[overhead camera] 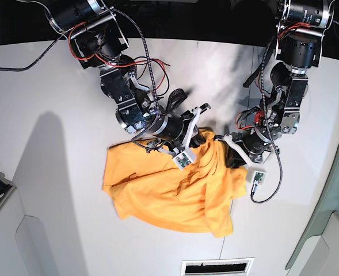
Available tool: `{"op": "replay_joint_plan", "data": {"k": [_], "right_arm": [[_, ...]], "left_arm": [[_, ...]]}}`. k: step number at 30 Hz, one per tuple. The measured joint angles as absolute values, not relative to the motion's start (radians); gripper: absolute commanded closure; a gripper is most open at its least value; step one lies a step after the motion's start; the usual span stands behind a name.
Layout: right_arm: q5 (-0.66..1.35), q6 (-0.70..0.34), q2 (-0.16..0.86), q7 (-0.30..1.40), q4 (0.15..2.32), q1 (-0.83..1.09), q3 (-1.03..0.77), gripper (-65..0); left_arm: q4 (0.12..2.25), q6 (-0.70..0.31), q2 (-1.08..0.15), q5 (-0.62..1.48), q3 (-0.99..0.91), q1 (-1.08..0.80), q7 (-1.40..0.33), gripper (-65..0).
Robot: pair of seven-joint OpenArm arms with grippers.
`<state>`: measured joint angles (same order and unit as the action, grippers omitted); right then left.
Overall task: Layout the t-shirt on the table in an organized manner, then fold the t-shirt properly
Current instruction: 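Move both grippers down onto the crumpled orange t-shirt and grasp it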
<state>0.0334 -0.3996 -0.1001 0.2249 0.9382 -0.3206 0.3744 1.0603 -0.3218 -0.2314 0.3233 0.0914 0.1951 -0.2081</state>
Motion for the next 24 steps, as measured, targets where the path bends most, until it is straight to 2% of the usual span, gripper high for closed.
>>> {"op": "replay_joint_plan", "data": {"k": [5, 11, 15, 20, 24], "right_arm": [[-0.002, -0.402, -0.101, 0.233, 1.013, -0.312, 0.326, 0.0], [0.015, -0.423, -0.081, 0.376, 1.287, -0.314, 0.212, 0.0], [0.042, -0.423, -0.018, 0.448, 1.444, -0.331, 0.148, 0.0], [0.046, -0.422, 0.068, 0.453, 1.476, -0.410, 0.057, 0.0], [0.206, -0.419, 0.126, 0.561, 1.480, -0.449, 0.016, 0.0]], "left_arm": [[1.076, -0.323, -0.232, 0.322, 0.092, 0.193, -0.212, 0.0], [1.249, -0.329, -0.342, 0.327, 0.093, 0.177, -0.340, 0.0], [1.425, -0.353, -0.458, 0.382, 0.094, 0.139, -0.402, 0.0], [1.614, -0.356, -0.588, 0.444, 0.097, 0.083, -0.430, 0.0], [1.707, -0.359, -0.627, 0.478, 0.096, 0.078, -0.484, 0.0]]}}
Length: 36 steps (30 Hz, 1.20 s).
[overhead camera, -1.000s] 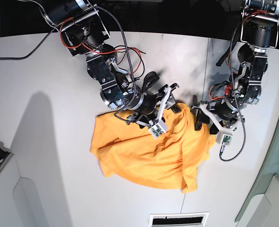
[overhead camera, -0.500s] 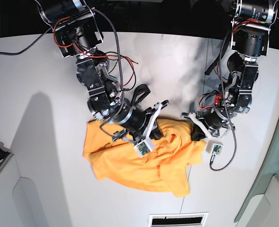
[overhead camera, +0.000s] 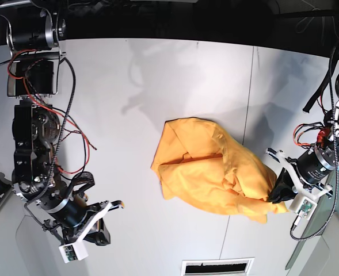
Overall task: Layout the t-shirt on the table in an organized manner, then fold the t-shirt properly
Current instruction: 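Move both grippers down onto the crumpled orange t-shirt and grasp it, then lift the t-shirt with both grippers and shake it out in the air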
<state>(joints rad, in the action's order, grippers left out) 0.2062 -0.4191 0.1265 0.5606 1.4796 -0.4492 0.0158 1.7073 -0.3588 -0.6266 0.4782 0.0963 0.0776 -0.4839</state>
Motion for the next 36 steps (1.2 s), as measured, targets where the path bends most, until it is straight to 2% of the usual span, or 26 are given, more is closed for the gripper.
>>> {"op": "replay_joint_plan", "data": {"k": [3, 5, 7, 9, 14, 20, 21, 22, 25, 26, 31, 36], "right_arm": [[0.269, -0.420, 0.119, 0.625, 1.468, -0.425, 0.014, -1.5], [0.313, -0.420, 0.092, 0.621, 1.436, -0.392, 0.018, -19.0], [0.339, -0.430, 0.057, 0.605, 1.385, -0.362, 0.031, -32.8], [0.334, -0.459, 0.019, 0.577, 1.312, -0.352, 0.054, -37.0], [0.338, -0.526, -0.051, 0.482, 1.135, -0.355, 0.171, -36.9], [0.305, -0.543, -0.121, 0.404, 1.034, -0.341, 0.330, -36.6], [0.293, -0.543, -0.133, 0.399, 1.024, -0.342, 0.347, -34.3], [0.272, -0.542, -0.144, 0.390, 1.013, -0.344, 0.361, -28.8], [0.248, -0.519, -0.144, 0.331, 0.993, -0.345, 0.418, -5.2], [0.224, -0.515, -0.144, 0.323, 0.990, -0.345, 0.428, 0.0], [0.145, -0.514, -0.144, 0.307, 0.988, -0.346, 0.418, 0.0], [0.118, -0.518, -0.139, 0.327, 1.076, -0.336, 0.295, 0.0]], "left_arm": [[1.707, -0.359, -0.615, 0.487, 0.098, 0.067, -0.517, 0.0], [1.707, -0.359, -0.601, 0.488, 0.098, 0.055, -0.517, 0.0], [1.705, -0.358, -0.588, 0.487, 0.098, 0.044, -0.517, 0.0], [1.703, -0.355, -0.569, 0.486, 0.097, 0.030, -0.515, 0.0], [1.703, -0.356, -0.545, 0.484, 0.098, -0.006, -0.514, 0.0], [1.703, -0.356, -0.546, 0.472, 0.098, -0.019, -0.516, 0.0], [1.703, -0.356, -0.546, 0.472, 0.098, -0.019, -0.516, 0.0], [1.703, -0.356, -0.546, 0.472, 0.098, -0.019, -0.516, 0.0], [1.703, -0.356, -0.546, 0.472, 0.098, -0.019, -0.515, 0.0], [1.703, -0.356, -0.546, 0.472, 0.098, -0.019, -0.515, 0.0], [1.703, -0.356, -0.546, 0.472, 0.098, -0.019, -0.499, 0.0], [1.719, -0.360, -0.543, 0.472, 0.027, -0.020, -0.479, 0.0]]}}
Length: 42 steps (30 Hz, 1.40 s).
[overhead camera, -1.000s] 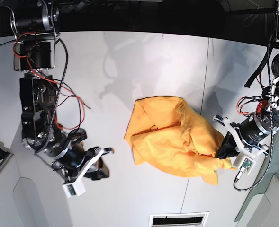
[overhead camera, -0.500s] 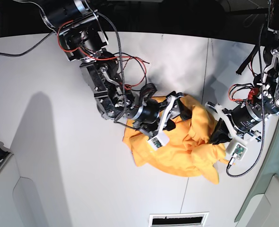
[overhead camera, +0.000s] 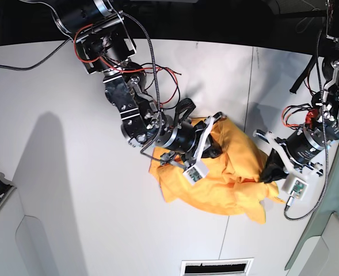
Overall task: Layout the t-shirt on the table in an organized manner, then fold the t-shirt properly
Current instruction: 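Lift the t-shirt with both grippers and shake it out in the air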
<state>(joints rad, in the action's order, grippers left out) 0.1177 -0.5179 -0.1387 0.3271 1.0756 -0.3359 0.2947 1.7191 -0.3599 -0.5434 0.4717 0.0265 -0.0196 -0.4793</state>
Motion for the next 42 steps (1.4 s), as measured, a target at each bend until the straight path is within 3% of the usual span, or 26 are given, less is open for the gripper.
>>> {"op": "replay_joint_plan", "data": {"k": [8, 13, 17, 18, 20, 22, 30, 34, 35, 38, 39, 42], "right_arm": [[0.234, -0.531, -0.115, 0.534, 1.501, -0.290, 0.161, 0.0], [0.249, -0.529, -0.040, 0.542, 1.687, -0.293, 0.160, 0.0], [0.220, -0.508, -0.033, 0.540, 1.642, -0.292, 0.132, 0.0], [0.220, -0.503, -0.034, 0.529, 1.610, -0.292, 0.128, -2.8], [0.209, -0.490, -0.036, 0.485, 1.525, -0.295, 0.120, -20.3], [0.187, -0.474, -0.036, 0.455, 1.421, -0.306, 0.112, -30.3], [0.194, -0.455, -0.019, 0.450, 1.316, -0.279, -0.016, -30.6], [0.256, -0.456, -0.017, 0.449, 1.316, -0.280, -0.093, -30.6], [0.264, -0.468, -0.017, 0.449, 1.316, -0.281, -0.117, -30.6], [0.265, -0.478, -0.013, 0.450, 1.316, -0.279, -0.179, -30.6], [0.265, -0.477, -0.009, 0.453, 1.316, -0.279, -0.200, -30.6], [0.302, -0.476, 0.012, 0.464, 1.317, -0.280, -0.251, -30.6]], "left_arm": [[1.943, -0.392, -0.552, 0.514, -0.141, -0.022, -0.570, 0.0], [2.147, -0.357, -0.556, 0.563, -0.241, -0.019, -0.576, 0.0], [2.192, -0.352, -0.556, 0.585, -0.279, -0.019, -0.600, 0.0], [2.191, -0.352, -0.556, 0.588, -0.278, -0.023, -0.616, 0.0], [2.188, -0.373, -0.556, 0.622, -0.278, -0.036, -0.616, 0.0], [2.192, -0.410, -0.553, 0.651, -0.278, -0.035, -0.593, 0.0], [2.310, -0.412, -0.554, 0.726, -0.275, 0.050, -0.557, 0.0], [2.305, -0.424, -0.545, 0.755, -0.158, 0.075, -0.548, 0.0], [2.298, -0.440, -0.536, 0.756, -0.097, 0.078, -0.544, -5.4], [2.231, -0.450, -0.481, 0.744, 0.120, 0.077, -0.531, -33.0], [2.193, -0.451, -0.457, 0.727, 0.188, 0.076, -0.529, -37.9], [2.061, -0.451, -0.389, 0.647, 0.357, 0.075, -0.537, -39.1]]}}
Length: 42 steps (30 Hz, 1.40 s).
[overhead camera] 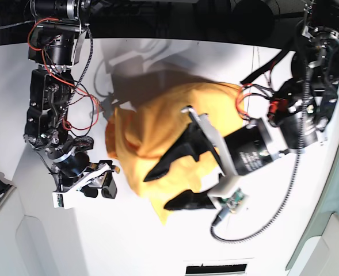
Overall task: Layout the t-shirt on the table in an organized manner, then fold the t-shirt properly
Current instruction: 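Lift the t-shirt with both grippers and shake it out in the air, then lower the t-shirt and stretch it between the two grippers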
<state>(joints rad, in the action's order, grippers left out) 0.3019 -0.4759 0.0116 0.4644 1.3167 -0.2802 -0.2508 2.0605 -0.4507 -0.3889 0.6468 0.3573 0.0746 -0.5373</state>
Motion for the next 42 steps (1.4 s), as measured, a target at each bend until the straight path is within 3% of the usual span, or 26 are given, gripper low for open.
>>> {"op": "replay_joint_plan", "data": {"k": [5, 14, 19, 25, 32, 37, 38, 40, 42], "right_arm": [[0.412, -0.519, 0.050, 0.567, 1.324, -0.279, -0.337, -30.6], [0.592, -0.560, 0.072, 0.836, 1.370, -0.269, -0.499, -30.6], [0.611, -0.564, 0.082, 0.845, 1.372, -0.143, -0.502, -30.7], [0.687, -0.563, 0.148, 0.816, 1.375, -0.011, -0.525, -41.5], [0.687, -0.562, 0.150, 0.816, 1.375, 0.075, -0.567, -41.6], [0.671, -0.566, 0.124, 0.790, 1.375, 0.073, -0.492, -41.3], [0.660, -0.566, 0.120, 0.764, 1.375, 0.073, -0.464, -41.3], [0.603, -0.560, 0.115, 0.732, 1.373, 0.072, -0.398, -40.3], [0.542, -0.553, 0.101, 0.695, 1.367, 0.072, -0.332, -29.8]], "left_arm": [[1.901, -0.446, -0.332, 0.525, 0.420, 0.067, -0.553, -39.1], [1.838, -0.439, -0.332, 0.460, 0.351, 0.053, -0.603, -39.1], [1.624, -0.430, -0.332, 0.429, 0.318, 0.039, -0.580, -39.1], [1.486, -0.398, -0.332, 0.428, 0.234, 0.054, -0.527, -39.0], [1.351, -0.397, -0.330, 0.416, 0.138, 0.061, -0.465, -38.9], [1.264, -0.397, -0.318, 0.414, 0.145, 0.061, -0.444, -38.5], [1.249, -0.398, -0.316, 0.416, 0.149, 0.061, -0.439, -35.2], [1.223, -0.398, -0.316, 0.424, 0.149, 0.062, -0.417, -21.5], [1.202, -0.398, -0.319, 0.424, 0.147, 0.065, -0.409, -5.7]]}}
